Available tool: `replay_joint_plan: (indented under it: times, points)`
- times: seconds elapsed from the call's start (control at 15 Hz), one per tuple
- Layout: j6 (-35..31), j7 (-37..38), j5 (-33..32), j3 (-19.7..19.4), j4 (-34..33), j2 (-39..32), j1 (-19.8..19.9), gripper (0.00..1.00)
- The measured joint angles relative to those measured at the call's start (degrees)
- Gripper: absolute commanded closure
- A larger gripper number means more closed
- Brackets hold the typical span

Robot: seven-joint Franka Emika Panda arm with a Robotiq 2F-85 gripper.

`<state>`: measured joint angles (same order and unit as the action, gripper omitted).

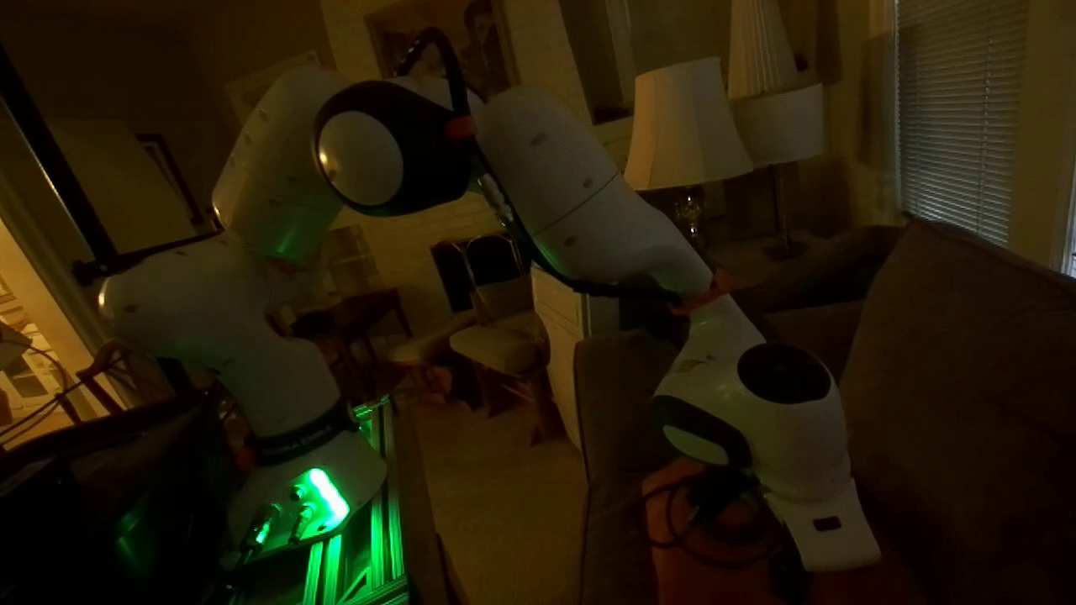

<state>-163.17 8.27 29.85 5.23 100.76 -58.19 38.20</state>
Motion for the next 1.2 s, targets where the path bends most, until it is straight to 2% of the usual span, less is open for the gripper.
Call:
replay_joint_plan:
  times: [0.6, 1.2]
  points:
    - [0.00, -1.65, -0.24, -0.28, -1.98, -1.23, -0.04, 0.00]
    - [-1.07, -7.72, -0.36, 4.91, -12.30, -9.41, -0.99, 0.00]
